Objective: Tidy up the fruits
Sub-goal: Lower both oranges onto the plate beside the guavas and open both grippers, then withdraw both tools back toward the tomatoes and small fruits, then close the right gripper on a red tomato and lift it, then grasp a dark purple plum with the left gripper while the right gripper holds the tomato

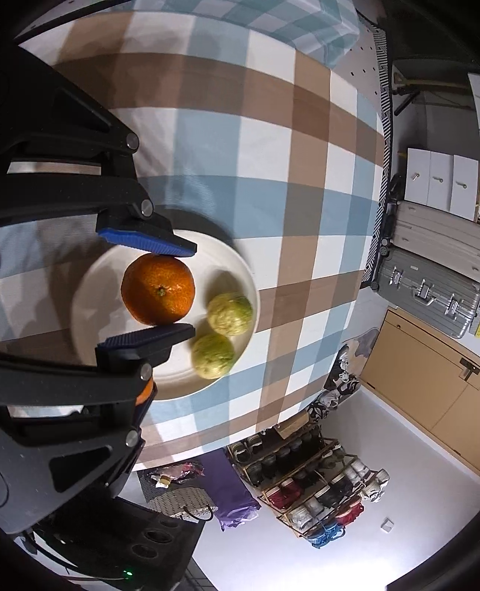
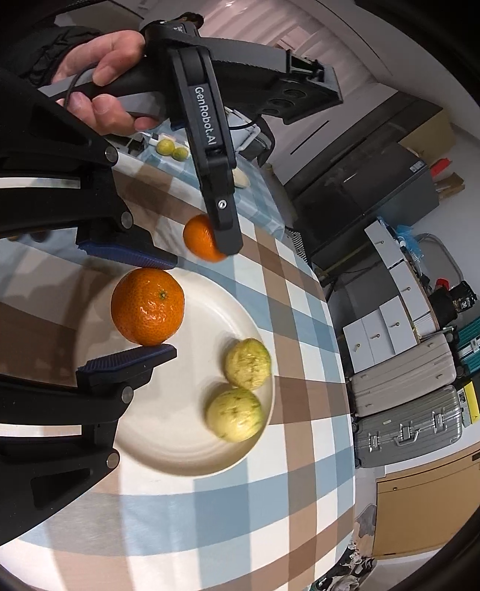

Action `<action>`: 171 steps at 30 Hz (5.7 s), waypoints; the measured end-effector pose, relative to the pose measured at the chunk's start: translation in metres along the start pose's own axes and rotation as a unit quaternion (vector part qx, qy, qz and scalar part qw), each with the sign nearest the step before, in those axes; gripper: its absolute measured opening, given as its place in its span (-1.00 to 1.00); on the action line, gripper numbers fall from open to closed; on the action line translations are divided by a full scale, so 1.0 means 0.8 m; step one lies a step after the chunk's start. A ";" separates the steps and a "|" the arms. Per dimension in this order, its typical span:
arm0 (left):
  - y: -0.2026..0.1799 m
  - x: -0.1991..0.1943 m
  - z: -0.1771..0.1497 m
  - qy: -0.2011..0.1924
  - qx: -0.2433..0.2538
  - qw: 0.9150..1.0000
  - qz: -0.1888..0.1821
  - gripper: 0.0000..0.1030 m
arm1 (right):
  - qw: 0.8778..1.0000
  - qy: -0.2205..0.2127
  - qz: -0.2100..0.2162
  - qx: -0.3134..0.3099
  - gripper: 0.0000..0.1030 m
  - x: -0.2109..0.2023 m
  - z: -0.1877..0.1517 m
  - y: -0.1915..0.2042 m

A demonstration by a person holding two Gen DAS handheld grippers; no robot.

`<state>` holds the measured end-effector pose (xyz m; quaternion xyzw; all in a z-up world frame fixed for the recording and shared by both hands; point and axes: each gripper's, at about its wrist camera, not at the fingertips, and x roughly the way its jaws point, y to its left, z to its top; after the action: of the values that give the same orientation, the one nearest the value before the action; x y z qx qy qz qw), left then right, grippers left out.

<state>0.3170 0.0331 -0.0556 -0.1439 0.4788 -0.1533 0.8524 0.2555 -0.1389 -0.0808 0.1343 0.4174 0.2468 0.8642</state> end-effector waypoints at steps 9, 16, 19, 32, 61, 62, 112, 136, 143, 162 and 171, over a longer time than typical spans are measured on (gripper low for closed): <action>0.010 0.065 0.040 0.028 -0.001 1.000 0.003 -0.33 | 0.999 0.034 -0.020 -0.034 -0.17 0.061 0.031 0.000; 0.000 0.093 0.055 0.036 0.013 0.999 -0.001 -0.33 | 0.997 0.054 -0.032 -0.051 -0.17 0.095 0.039 0.003; -0.002 0.101 0.059 0.043 0.011 0.999 -0.018 -0.32 | 0.997 0.052 -0.037 -0.045 -0.17 0.104 0.043 0.002; -0.003 0.056 0.051 0.026 0.002 0.999 -0.022 0.59 | 0.999 0.014 -0.028 -0.035 0.61 0.049 0.025 -0.010; -0.097 -0.221 -0.171 -0.167 0.110 0.972 0.122 0.98 | 0.991 -0.124 -0.042 -0.014 0.92 -0.176 -0.076 0.041; -0.098 -0.226 -0.182 -0.171 0.112 0.971 0.126 0.98 | 0.991 -0.124 -0.040 -0.014 0.93 -0.180 -0.082 0.044; 0.004 -0.194 -0.302 -0.113 -0.008 0.990 0.083 0.98 | 0.995 0.079 -0.044 -0.039 -0.03 -0.083 -0.227 0.047; 0.005 -0.189 -0.308 -0.108 -0.011 0.990 0.087 0.98 | 0.996 0.089 -0.015 -0.011 -0.47 -0.074 -0.225 0.037; 0.011 -0.187 -0.309 -0.105 -0.016 0.990 0.094 0.98 | 0.997 0.079 -0.021 -0.006 -0.47 -0.079 -0.222 0.037; -0.003 -0.092 -0.253 0.020 0.004 0.997 0.078 0.98 | 1.000 0.018 -0.002 0.000 -0.47 -0.113 -0.171 0.024; -0.014 -0.052 -0.247 0.056 0.037 0.993 0.092 0.98 | 1.000 0.011 -0.008 -0.006 -0.47 -0.100 -0.139 0.003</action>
<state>0.1252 0.0203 -0.1180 -0.0591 0.5313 -0.0995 0.8393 0.1245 -0.1773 -0.0959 0.1229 0.4264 0.2443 0.8622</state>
